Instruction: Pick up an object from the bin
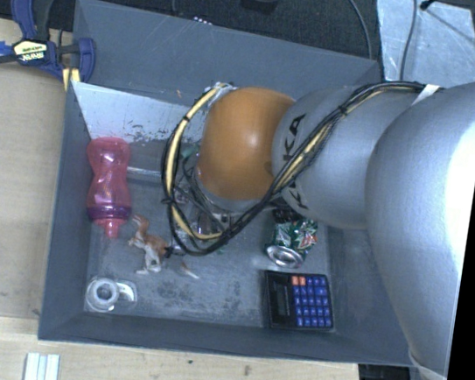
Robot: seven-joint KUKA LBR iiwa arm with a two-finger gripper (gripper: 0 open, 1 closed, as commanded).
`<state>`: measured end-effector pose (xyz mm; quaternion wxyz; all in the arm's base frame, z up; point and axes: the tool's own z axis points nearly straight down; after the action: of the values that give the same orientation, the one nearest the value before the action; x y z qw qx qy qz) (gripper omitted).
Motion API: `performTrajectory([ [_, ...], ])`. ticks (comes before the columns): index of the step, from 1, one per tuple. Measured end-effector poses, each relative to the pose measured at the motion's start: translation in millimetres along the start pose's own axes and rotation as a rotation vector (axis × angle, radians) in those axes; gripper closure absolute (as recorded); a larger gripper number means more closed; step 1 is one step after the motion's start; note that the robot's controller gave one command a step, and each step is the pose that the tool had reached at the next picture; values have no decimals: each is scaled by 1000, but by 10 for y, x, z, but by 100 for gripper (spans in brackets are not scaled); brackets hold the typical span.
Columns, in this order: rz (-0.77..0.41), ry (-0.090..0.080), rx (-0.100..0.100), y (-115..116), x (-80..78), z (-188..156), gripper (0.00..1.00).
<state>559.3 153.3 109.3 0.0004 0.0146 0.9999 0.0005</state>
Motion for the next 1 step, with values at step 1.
performTrajectory([
  [1, -163, -11, -1, 30, 58, 196, 0],
])
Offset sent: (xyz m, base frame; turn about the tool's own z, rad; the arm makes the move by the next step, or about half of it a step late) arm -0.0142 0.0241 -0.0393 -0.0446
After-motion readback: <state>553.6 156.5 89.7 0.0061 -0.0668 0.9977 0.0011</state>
